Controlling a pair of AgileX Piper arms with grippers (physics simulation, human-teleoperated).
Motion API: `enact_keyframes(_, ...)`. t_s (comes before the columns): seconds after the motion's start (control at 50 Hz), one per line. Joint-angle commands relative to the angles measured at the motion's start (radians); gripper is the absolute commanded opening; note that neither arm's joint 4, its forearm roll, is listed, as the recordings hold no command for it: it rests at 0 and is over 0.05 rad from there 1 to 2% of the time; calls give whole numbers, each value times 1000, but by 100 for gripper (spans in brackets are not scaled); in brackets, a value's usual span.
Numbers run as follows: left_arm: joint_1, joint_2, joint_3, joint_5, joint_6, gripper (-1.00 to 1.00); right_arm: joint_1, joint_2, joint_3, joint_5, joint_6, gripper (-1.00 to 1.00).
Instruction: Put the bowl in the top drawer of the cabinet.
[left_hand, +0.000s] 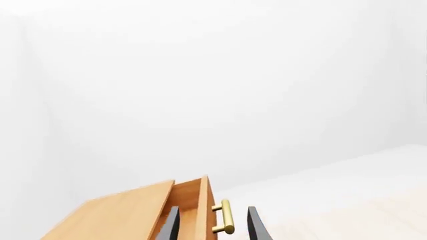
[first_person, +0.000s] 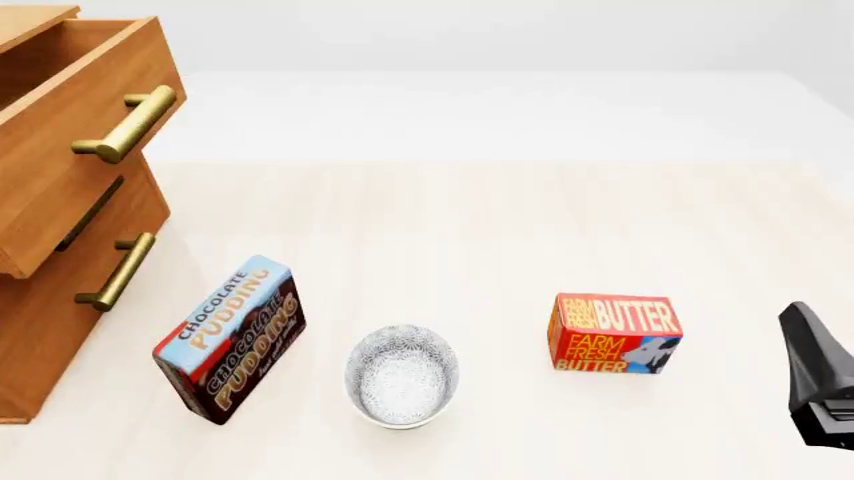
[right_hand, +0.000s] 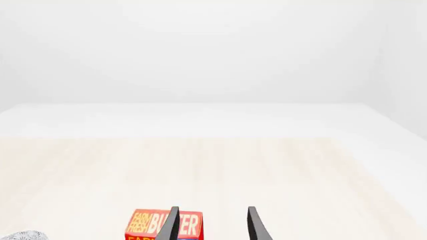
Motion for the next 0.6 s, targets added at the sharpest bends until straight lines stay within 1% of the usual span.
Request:
enact_keyframes(0.02,-23,0,-82,73,43,100,0,0,0,0,0,100)
enact_keyframes(0.04,-23,0,-83,73,43,100,0,0,0,0,0,100)
enact_keyframes(0.08,-24,12,-90,95,16,100,0,0,0,0,0,100)
enact_keyframes(0.12,-23,54,-112,95,1,100,0,0,0,0,0,100)
enact_keyframes(0.18,-44,73,-133,95,59,100,0,0,0,0,0,100)
enact_keyframes(0.2,-37,90,-147,97,59,100,0,0,0,0,0,100)
enact_keyframes(0.24,-39,138,-188,121,13,100,0,0,0,0,0,100)
enact_keyframes(0.32,-38,163,-199,112,35,100,0,0,0,0,0,100)
enact_keyframes(0.36,-35,199,-225,121,40,100,0,0,0,0,0,100)
enact_keyframes(0.42,-19,247,-274,145,19,100,0,0,0,0,0,100)
enact_keyframes(0.48,-21,271,-286,145,21,100,0,0,0,0,0,100)
enact_keyframes(0.58,-20,341,-321,146,-21,100,0,0,0,0,0,100)
enact_keyframes(0.6,-23,346,-325,144,-15,100,0,0,0,0,0,100)
